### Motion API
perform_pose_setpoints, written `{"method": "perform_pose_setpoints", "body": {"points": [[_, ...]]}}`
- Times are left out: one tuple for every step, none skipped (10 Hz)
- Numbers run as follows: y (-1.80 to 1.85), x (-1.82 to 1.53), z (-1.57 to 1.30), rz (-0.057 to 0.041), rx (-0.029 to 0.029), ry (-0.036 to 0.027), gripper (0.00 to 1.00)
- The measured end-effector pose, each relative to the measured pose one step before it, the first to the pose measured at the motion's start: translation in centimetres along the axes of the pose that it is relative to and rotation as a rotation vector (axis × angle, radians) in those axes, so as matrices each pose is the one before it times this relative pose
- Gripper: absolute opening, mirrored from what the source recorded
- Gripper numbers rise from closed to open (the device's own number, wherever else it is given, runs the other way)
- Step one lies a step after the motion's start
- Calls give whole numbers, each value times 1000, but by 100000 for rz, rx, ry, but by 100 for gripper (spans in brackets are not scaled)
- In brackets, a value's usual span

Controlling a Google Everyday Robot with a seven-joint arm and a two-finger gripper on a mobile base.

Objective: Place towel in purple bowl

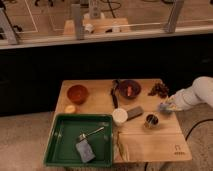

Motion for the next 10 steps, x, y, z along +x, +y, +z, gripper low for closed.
{"method": "perform_pose_setpoints", "body": {"points": [[-602, -323, 35, 1549, 2020, -1697, 0], [-1041, -713, -203, 2599, 3888, -2422, 0], [-1111, -955, -120, 3378, 4468, -1797, 0], [-605, -571, 110, 1540, 1685, -696, 0], [-185, -372, 101, -116, 228, -276, 0], [47, 201, -103, 224, 68, 186, 0], [-17, -48, -3, -56, 2, -38, 0], [36, 120, -35, 130, 21, 100, 0], [-8, -19, 1, -23, 0, -11, 0], [-36, -196, 109, -269, -131, -129, 0]]}}
